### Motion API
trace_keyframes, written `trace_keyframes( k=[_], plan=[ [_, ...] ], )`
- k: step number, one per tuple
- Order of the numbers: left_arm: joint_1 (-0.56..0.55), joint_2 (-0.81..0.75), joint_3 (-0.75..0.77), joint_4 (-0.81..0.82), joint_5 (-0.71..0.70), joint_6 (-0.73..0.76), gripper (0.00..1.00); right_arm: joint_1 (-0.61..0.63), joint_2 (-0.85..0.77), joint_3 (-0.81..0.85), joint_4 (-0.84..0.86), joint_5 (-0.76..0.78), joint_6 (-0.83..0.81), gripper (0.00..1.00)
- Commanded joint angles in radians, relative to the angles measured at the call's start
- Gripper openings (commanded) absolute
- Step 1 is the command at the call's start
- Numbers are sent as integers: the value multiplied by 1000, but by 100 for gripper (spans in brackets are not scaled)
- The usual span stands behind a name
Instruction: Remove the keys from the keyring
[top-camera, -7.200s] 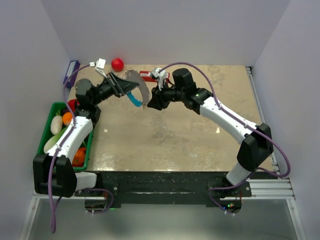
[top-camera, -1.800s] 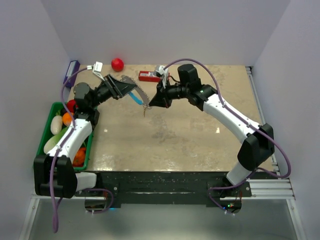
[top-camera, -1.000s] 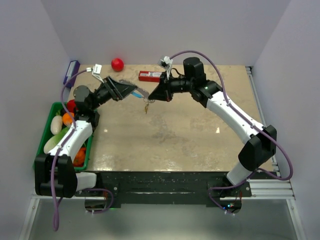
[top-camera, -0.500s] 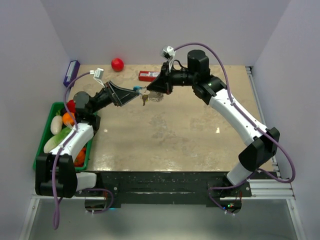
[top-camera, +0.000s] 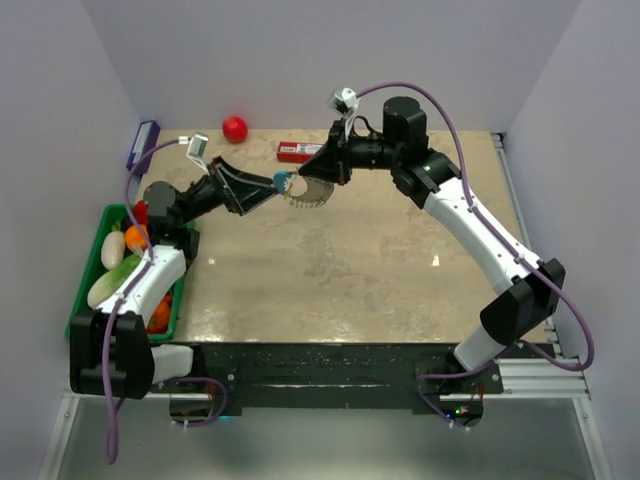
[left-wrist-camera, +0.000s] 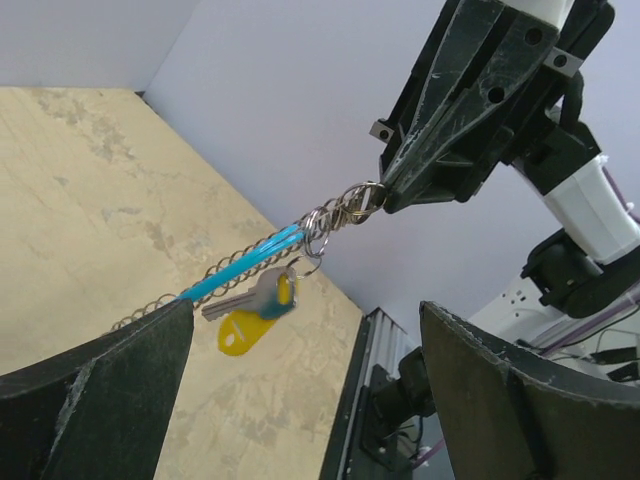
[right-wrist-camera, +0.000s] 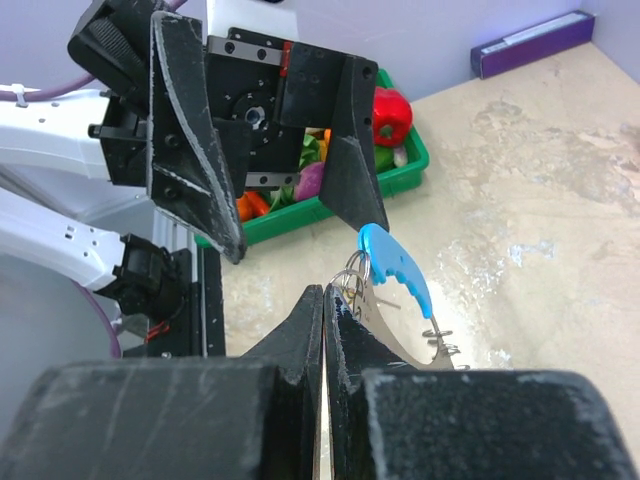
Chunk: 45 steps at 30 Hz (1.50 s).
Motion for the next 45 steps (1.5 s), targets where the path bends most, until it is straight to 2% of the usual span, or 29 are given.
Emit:
trace_keyframes(
  k=[1, 5, 8, 9, 15, 19, 21, 22, 25, 32, 42, 45],
  plan=[
    [-1, -41, 127, -129, 27, 183, 99, 0, -61, 9, 50, -24, 5, 0],
    [-1, -51, 203, -197, 56, 247, 99, -2, -62, 6, 52, -30, 7, 0],
    [-8, -48, 326, -423, 11, 405, 99, -2, -62, 4, 45, -30, 4, 0],
    [-20, -43, 361, -544, 1, 507, 98, 0, -62, 3, 47, -29, 2, 0],
    [-85, -22, 469, -708, -10, 669, 78, -2, -65, -11, 56, -23, 4, 0],
    [-119, -25, 466, -746, -37, 732, 74, -3, -70, -13, 55, -26, 4, 0],
    [-126, -28, 463, -755, -46, 764, 70, -3, -71, -13, 52, -23, 2, 0],
    [-129, -28, 466, -763, -53, 776, 63, -3, -73, -14, 49, -21, 2, 0],
    [-133, -31, 480, -798, -69, 812, 59, -3, -79, -19, 52, -9, 2, 0],
    [-149, -37, 513, -886, -141, 868, 61, -2, -85, -20, 59, 22, 5, 0],
    [-160, -32, 519, -926, -146, 888, 59, -2, -101, -34, 65, 72, 8, 0],
    [-163, -38, 553, -949, -90, 936, 59, -2, -105, -40, 71, 94, 8, 0]
  ],
)
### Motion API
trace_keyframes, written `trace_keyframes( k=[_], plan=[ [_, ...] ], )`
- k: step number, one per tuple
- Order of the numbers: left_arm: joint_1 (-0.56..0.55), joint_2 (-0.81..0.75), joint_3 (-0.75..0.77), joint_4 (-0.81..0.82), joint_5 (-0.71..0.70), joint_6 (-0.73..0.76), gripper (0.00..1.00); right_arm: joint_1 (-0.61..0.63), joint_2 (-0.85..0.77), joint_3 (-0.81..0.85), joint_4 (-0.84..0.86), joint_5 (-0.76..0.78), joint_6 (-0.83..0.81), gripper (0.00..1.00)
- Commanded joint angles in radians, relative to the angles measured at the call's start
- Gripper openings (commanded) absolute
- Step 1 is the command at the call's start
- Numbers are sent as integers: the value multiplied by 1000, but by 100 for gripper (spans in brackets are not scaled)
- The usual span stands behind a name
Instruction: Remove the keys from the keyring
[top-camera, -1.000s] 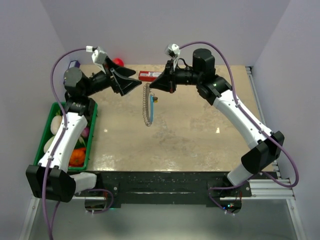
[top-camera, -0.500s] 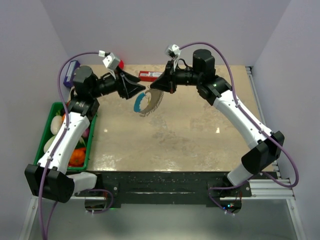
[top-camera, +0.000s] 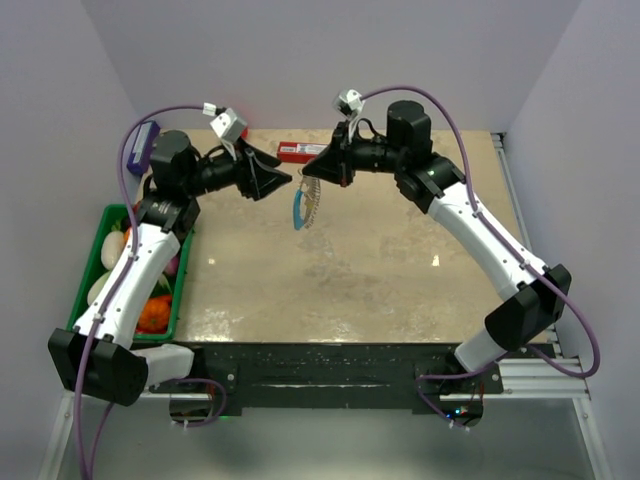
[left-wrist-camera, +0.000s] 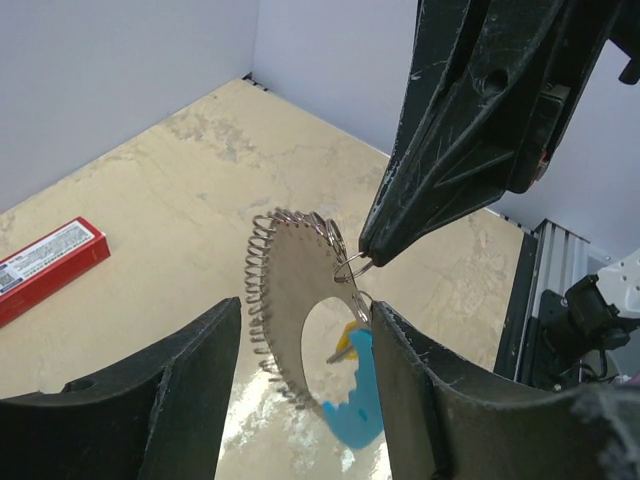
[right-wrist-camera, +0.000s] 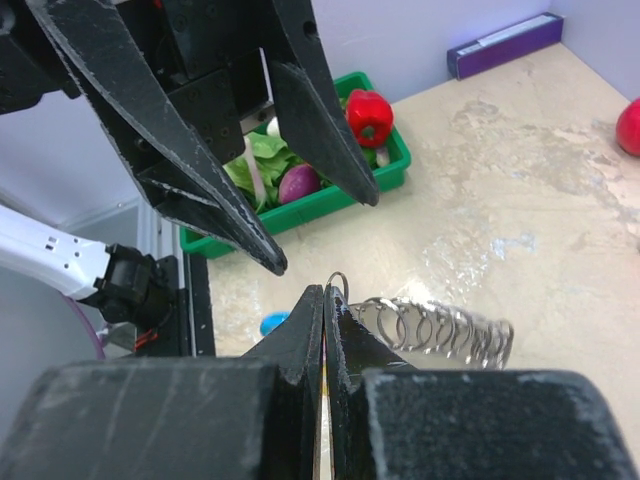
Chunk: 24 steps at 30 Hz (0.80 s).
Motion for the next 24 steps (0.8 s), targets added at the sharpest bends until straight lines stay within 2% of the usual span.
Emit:
trace_keyframes(
  k=[1, 3, 5, 6, 7, 10, 13, 18, 22, 24],
  plan=[
    [-14, -18, 91, -48, 60, 113, 59, -2, -61, 0, 50, 47, 7, 0],
    [-63, -20, 161, -195, 36, 319, 58, 0, -58, 16, 42, 65, 4, 0],
    [-150, -20, 201, -329, -97, 500, 60, 0, -55, 39, 21, 79, 1, 0],
    [-184, -26, 218, -352, -152, 542, 63, -2, -52, 43, 14, 84, -3, 0],
    [-212, -30, 218, -365, -236, 572, 67, 0, -52, 48, 11, 88, 0, 0],
    [-284, -30, 217, -388, -344, 644, 68, -2, -43, 68, 4, 103, 7, 0],
    [-368, -17, 226, -414, -453, 719, 74, -2, -28, 92, -13, 126, 9, 0],
    [-453, 2, 240, -457, -636, 860, 75, -2, -15, 114, -27, 136, 9, 0],
    [-516, 6, 232, -438, -801, 941, 75, -2, -15, 103, -27, 136, 7, 0],
    [-536, 11, 221, -415, -838, 992, 75, 0, -15, 102, -32, 136, 4, 0]
  ],
)
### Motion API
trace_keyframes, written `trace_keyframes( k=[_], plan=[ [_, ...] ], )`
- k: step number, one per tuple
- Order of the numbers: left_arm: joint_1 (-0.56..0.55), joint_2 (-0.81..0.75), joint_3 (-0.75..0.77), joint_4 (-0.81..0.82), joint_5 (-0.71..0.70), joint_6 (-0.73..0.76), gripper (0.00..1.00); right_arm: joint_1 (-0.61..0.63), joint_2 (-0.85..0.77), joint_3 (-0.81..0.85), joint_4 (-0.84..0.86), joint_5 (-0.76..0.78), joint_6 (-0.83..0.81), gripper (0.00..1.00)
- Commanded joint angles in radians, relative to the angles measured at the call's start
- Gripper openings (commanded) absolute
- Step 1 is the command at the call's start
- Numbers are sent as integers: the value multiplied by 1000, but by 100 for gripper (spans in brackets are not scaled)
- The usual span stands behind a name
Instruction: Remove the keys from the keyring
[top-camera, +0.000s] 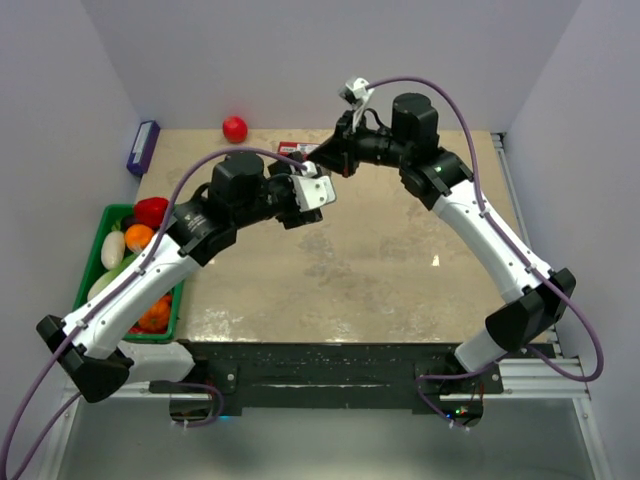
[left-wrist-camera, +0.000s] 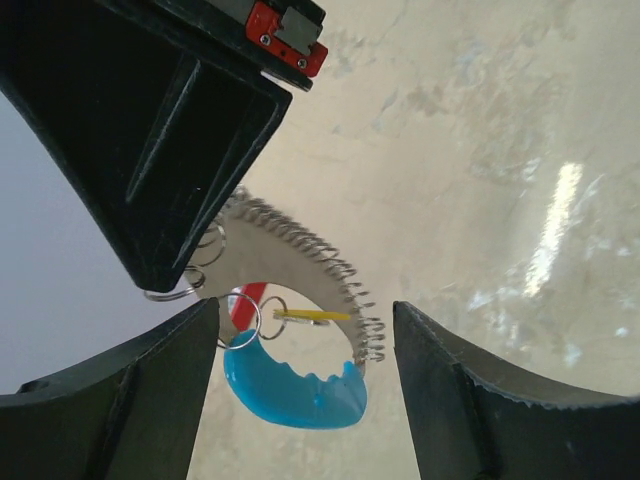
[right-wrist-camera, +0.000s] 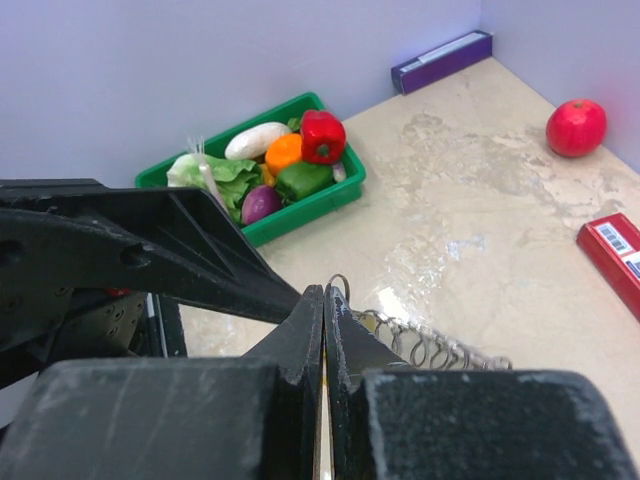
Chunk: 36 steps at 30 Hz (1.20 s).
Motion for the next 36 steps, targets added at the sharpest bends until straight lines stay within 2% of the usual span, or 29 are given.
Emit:
trace_keyframes(
  k=[1, 8, 12, 19, 26, 36],
  plan=[
    [-57, 3, 23, 47, -244, 156, 75, -2, -5, 32, 23, 11, 2, 0],
    [-111, 14, -7, 86, -367, 311, 74, -2, -10, 31, 2, 17, -19, 0],
    [-113, 3, 48, -8, -315, 346, 73, -3, -10, 34, -12, 18, -21, 0],
    [-113, -12, 166, -204, -137, 397, 71, -11, 0, 37, -18, 34, -19, 0],
    [-125, 4, 57, -114, -183, 414, 68, -14, 0, 54, -23, 35, -7, 0],
    [-142, 32, 95, -101, -209, 376, 67, -16, 0, 49, -32, 52, -13, 0]
  ],
)
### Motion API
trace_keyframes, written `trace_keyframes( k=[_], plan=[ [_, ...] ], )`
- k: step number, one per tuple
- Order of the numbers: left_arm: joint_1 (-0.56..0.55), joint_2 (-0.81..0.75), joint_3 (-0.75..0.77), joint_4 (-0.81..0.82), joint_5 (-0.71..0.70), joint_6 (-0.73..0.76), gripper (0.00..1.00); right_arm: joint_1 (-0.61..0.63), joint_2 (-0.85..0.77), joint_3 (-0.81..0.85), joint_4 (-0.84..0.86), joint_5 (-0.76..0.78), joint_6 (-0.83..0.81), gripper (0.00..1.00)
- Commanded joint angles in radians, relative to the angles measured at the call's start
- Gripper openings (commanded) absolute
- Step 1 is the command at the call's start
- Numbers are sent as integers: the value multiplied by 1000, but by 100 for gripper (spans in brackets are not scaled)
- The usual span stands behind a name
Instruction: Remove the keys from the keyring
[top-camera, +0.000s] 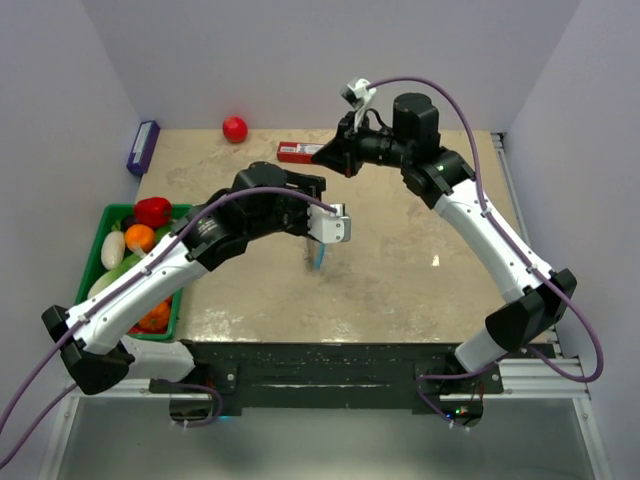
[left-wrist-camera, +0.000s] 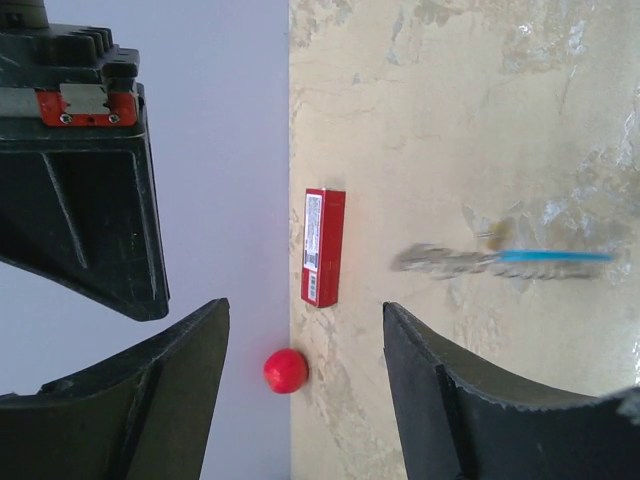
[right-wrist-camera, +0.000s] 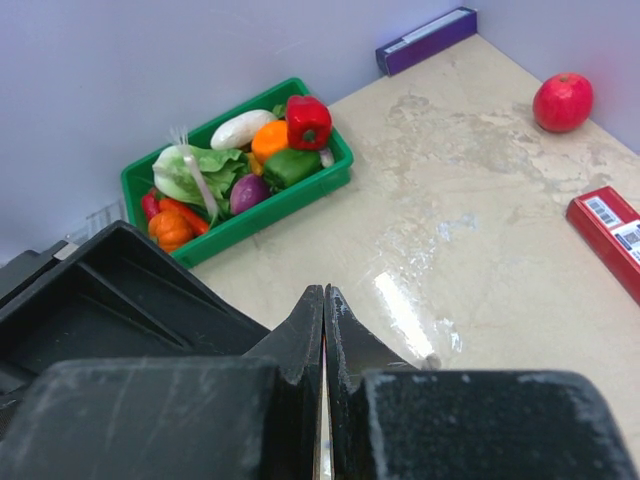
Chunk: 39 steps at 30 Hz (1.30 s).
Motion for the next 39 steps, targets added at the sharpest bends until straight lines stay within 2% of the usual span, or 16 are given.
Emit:
trace_keyframes(
  k=[1, 6, 9, 11, 13, 14, 16, 17, 19, 21, 22, 29, 33, 35, 39],
  plan=[
    [-6, -5, 61, 39, -9, -22, 67, -2, 0, 41, 23, 28, -1, 0],
    [-6, 3, 57, 45, -9, -57, 66, -7, -5, 32, 17, 38, -24, 0],
    [14, -19, -76, 108, 37, -79, 66, -42, -23, 16, -42, 67, -91, 0],
    [11, -20, -263, 171, 17, -51, 68, -94, -70, -27, -44, 61, -96, 0],
    [10, -13, -427, 296, -13, -18, 74, -183, -109, -122, -9, 66, -91, 0],
    [8, -2, -467, 347, -27, -13, 81, -212, -138, -150, 3, 66, -90, 0],
    [5, 64, -515, 479, -74, -20, 84, -273, -155, -192, -3, 124, -108, 8],
    [5, 96, -506, 504, -93, -27, 87, -290, -162, -201, -7, 141, -123, 19],
    [5, 206, -419, 495, -102, -57, 89, -321, -172, -222, -33, 158, -171, 25],
    [8, 288, -324, 420, -64, -103, 89, -327, -176, -250, -59, 191, -206, 31],
    [10, 366, -235, 406, -49, -119, 89, -326, -176, -264, -64, 193, -217, 31],
    [31, 684, 109, 329, 132, -226, 89, -376, -182, -405, -9, 267, -251, 31],
    [30, 820, 279, 268, 218, -258, 88, -486, -184, -449, 14, 253, -226, 31],
    [30, 889, 327, 228, 247, -261, 86, -534, -198, -457, 23, 241, -211, 31],
    [30, 926, 355, 185, 295, -252, 86, -608, -230, -480, 43, 253, -208, 31]
  ],
)
